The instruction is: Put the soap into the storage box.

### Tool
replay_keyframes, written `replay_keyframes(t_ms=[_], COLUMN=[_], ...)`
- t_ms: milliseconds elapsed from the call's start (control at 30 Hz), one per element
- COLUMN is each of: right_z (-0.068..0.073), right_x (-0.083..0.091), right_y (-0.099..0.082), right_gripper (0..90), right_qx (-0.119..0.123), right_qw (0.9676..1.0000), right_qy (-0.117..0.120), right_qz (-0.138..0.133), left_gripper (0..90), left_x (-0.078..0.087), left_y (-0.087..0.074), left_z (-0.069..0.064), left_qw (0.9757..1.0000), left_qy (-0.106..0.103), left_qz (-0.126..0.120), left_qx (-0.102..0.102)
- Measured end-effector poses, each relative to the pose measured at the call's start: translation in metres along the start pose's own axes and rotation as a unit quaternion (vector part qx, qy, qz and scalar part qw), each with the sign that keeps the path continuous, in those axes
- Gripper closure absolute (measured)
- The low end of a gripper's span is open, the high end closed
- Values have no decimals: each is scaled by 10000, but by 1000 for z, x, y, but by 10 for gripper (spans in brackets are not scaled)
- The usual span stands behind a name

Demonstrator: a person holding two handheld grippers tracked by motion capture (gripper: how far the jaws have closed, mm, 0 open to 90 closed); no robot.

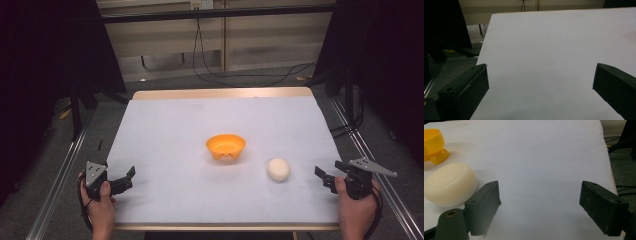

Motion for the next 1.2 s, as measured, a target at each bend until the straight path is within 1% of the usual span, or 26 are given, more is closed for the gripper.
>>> replay_keyframes(t_ms=[67, 100, 133, 200, 233, 267, 333, 367, 400, 433, 467, 500, 600, 667, 700, 733, 767, 800, 833, 867, 900, 967, 1067, 1100, 1200], right_z=[0, 0, -1, -2, -2, -2, -3, -3, -3, -4, -4, -4, 0, 4, 4, 7, 11, 11, 14, 16, 21, 25, 31, 33, 39], right_x=[0, -1, -1, -1, 1, 1, 2, 3, 2, 2, 2, 2, 2, 1, 1, 1, -2, -2, -3, -4, -7, -11, -16, -17, -21], right_y=[0, 0, 1, 1, 2, 2, 2, 3, 4, 4, 4, 6, 11, 16, 16, 18, 23, 23, 25, 27, 31, 33, 36, 36, 39], right_gripper=[165, 129, 129, 140, 127, 111, 100, 77, 73, 73, 73, 77, 71, 57, 57, 50, 32, 32, 30, 29, 28, 28, 28, 28, 25], right_qx=[3, -11, -25, -64, -87, -89, -79, -65, -40, 18, 18, 144, 375, 550, 550, 643, 807, 807, 902, 939, 1039, 1172, 1241, 1277, 1317], right_qw=[10000, 10000, 9999, 9999, 9997, 9997, 9996, 9992, 9989, 9986, 9986, 9975, 9948, 9919, 9919, 9904, 9865, 9865, 9841, 9819, 9784, 9742, 9690, 9672, 9635], right_qy=[12, 18, 50, 29, 4, 48, 61, 128, 140, 109, 109, 47, -5, -7, -7, -27, -16, -16, -53, -62, -49, -29, 23, 45, 169], right_qz=[15, 82, 122, 142, 212, 239, 270, 373, 447, 518, 518, 685, 944, 1147, 1147, 1224, 1426, 1426, 1529, 1644, 1787, 1928, 2136, 2195, 2326], left_gripper=[2, 2, 3, 3, 3, 3, 3, 3, 3, 3, 3, 3, 3, 3, 3, 3, 3, 3, 2, 2, 2, 2, 2, 2, 2], left_x=[0, 0, 0, 0, 0, 0, -1, -1, -1, -1, -1, -1, -1, -1, -1, -2, -2, -2, -2, -2, -3, -3, -2, -2, -2], left_y=[0, 0, 0, 0, 0, 0, 0, 0, 0, 0, 0, 0, 0, 0, 0, 0, 0, 0, 0, 1, 1, 1, 1, 1, 1], left_z=[0, -1, -1, -1, -1, -1, -1, -1, -1, -1, -1, -1, -1, -1, -1, -1, -1, -2, -1, -2, -2, -2, -1, -1, 0], left_qw=[10000, 10000, 10000, 10000, 10000, 10000, 10000, 10000, 10000, 10000, 10000, 10000, 10000, 10000, 10000, 10000, 9999, 9999, 9999, 9999, 9999, 9999, 9998, 9998, 9998], left_qy=[5, 1, -1, -35, -25, -25, -53, -50, -49, -50, -50, -60, -46, -56, -56, -62, -62, -71, -74, -86, -99, -116, -136, -139, -143], left_qz=[-7, -8, -4, 2, 16, 16, 19, 23, 26, 28, 28, 27, 54, 48, 48, 55, 68, 73, 86, 93, 99, 98, 113, 110, 129], left_qx=[1, -2, -14, -41, -28, -28, -16, 3, 5, 4, 4, -10, -31, -13, -13, -16, -40, -33, -62, -58, -60, -41, -42, -10, -16])
Point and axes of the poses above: each handheld gripper's, and its own axes: x roughly backward along the jaws, y roughly out of its top, z roughly to its left, the point moved 3 cm from there along -x, roughly forward along the jaws, and after that the axes turned 8 degrees about z, right-handed, at the moved point
